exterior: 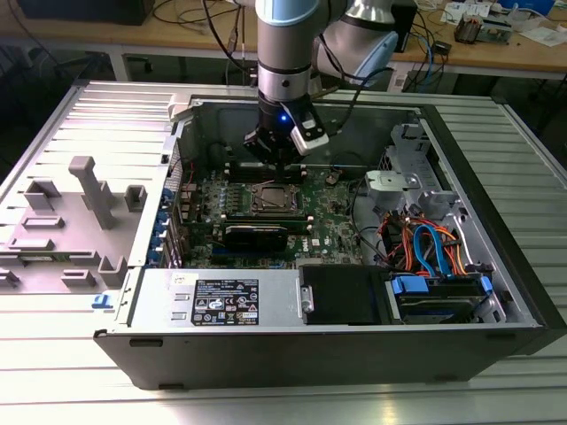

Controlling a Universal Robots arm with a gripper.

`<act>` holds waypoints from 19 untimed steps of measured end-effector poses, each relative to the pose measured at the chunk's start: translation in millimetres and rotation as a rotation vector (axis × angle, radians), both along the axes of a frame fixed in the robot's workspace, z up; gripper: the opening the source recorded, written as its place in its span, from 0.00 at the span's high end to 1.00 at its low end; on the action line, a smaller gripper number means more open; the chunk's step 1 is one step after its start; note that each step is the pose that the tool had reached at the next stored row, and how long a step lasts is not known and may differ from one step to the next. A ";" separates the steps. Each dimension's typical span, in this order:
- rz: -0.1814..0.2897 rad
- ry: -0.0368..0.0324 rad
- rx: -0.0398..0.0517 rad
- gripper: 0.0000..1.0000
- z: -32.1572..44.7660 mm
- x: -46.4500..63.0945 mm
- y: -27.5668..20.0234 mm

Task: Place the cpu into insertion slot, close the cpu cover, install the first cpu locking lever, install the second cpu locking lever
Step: 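Install the first cpu locking lever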

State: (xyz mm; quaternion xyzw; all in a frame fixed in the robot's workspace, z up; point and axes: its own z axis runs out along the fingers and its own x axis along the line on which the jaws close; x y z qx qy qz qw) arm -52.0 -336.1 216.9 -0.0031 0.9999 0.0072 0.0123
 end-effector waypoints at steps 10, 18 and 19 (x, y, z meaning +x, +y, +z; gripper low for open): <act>0.000 0.0000 -0.0001 0.89 -3.3 4.0 0.4; 0.001 -0.0001 -0.0001 0.89 -4.4 4.1 0.8; 0.001 -0.0001 0.0001 0.89 -4.5 4.1 1.0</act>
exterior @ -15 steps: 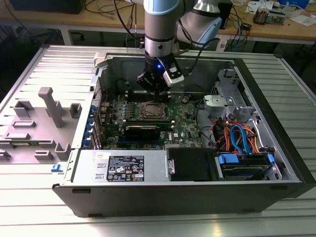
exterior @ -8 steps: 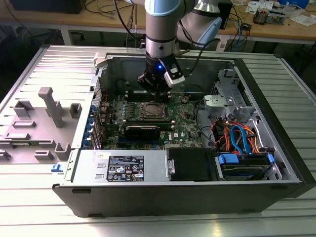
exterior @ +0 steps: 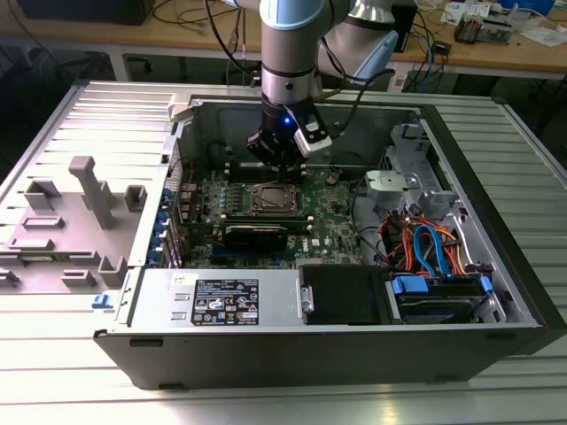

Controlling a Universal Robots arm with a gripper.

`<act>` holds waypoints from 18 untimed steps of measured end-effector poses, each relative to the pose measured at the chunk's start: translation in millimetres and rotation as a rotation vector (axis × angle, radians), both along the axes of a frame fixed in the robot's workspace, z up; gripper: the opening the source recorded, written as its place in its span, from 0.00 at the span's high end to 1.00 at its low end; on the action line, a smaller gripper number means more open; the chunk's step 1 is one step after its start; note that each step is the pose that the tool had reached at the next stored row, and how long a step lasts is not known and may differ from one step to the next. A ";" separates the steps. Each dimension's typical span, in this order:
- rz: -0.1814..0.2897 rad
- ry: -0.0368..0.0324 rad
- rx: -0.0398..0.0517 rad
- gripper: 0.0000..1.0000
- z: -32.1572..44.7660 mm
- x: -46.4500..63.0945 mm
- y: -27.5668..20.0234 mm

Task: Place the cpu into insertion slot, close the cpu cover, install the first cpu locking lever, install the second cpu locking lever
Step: 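Install the first cpu locking lever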

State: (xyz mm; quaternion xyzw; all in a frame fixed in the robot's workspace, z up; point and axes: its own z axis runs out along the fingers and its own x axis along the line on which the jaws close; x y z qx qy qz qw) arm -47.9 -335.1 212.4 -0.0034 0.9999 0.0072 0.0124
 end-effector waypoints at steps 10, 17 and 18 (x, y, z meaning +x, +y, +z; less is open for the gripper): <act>0.000 0.0001 -0.0001 0.89 -1.0 0.0 2.8; 0.000 0.0002 -0.0002 0.89 -3.0 0.0 3.5; 0.000 0.0001 -0.0001 0.89 -3.6 0.0 3.5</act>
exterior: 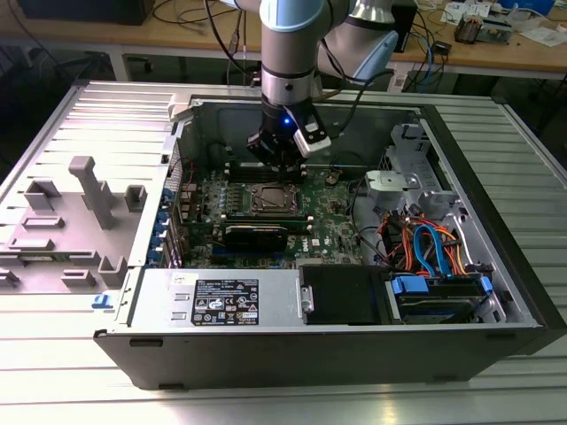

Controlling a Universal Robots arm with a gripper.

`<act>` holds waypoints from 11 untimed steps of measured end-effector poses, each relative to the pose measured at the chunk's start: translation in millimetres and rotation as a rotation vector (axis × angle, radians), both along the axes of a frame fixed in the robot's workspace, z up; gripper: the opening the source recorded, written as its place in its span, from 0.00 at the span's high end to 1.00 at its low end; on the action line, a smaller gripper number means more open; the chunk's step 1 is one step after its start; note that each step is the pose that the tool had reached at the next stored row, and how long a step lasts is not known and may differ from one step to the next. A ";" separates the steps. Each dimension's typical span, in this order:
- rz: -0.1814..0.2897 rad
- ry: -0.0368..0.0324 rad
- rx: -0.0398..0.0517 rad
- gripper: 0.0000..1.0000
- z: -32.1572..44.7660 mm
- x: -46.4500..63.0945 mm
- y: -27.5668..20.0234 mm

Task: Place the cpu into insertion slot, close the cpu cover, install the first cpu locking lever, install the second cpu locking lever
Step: 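Install the first cpu locking lever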

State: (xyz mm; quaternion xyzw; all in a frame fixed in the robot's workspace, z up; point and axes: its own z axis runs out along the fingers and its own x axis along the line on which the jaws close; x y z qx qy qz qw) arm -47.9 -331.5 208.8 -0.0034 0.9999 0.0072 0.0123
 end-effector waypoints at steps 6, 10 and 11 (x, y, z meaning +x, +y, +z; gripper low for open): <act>0.000 -0.0002 0.0002 0.89 0.4 0.0 0.0; 0.000 -0.0001 0.0001 0.89 0.1 0.0 -1.2; 0.000 -0.0001 0.0001 0.89 0.0 0.0 -1.5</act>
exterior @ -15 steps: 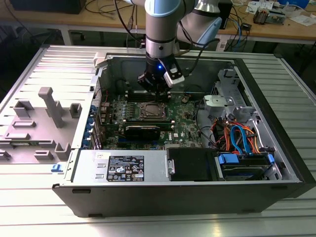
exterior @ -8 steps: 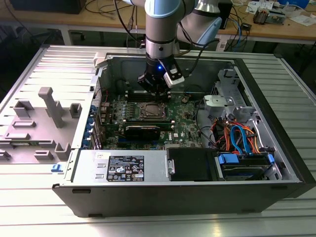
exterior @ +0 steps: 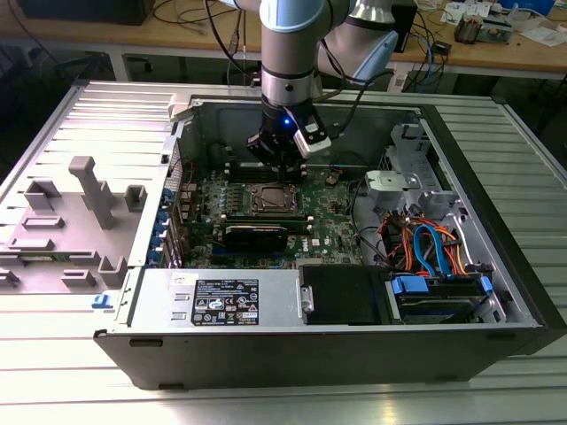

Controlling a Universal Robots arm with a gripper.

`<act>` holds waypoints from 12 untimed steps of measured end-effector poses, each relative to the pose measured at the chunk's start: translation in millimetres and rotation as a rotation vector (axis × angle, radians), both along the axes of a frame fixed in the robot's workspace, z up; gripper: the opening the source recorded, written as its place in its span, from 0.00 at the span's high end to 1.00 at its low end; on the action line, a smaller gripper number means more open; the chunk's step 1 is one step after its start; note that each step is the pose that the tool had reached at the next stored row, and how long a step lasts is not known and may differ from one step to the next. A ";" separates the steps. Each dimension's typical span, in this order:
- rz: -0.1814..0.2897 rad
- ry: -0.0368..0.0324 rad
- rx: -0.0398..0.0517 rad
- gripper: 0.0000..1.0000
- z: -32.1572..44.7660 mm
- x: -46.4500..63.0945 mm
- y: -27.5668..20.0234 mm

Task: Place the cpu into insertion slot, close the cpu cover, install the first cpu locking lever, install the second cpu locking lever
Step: 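Install the first cpu locking lever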

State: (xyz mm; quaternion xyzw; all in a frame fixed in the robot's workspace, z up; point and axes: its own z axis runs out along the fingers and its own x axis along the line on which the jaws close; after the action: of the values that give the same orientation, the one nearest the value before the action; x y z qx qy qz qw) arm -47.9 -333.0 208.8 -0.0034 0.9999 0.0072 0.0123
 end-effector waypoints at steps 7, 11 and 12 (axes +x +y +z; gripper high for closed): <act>0.000 0.0000 0.0000 0.89 -1.2 0.0 -1.9; 0.000 0.0002 -0.0003 0.89 -2.1 0.0 -2.6; 0.000 0.0002 -0.0003 0.89 -2.5 0.0 -2.7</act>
State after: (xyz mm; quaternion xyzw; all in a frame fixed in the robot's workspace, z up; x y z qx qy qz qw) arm -47.9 -335.7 206.3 -0.0034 0.9999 0.0071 0.0122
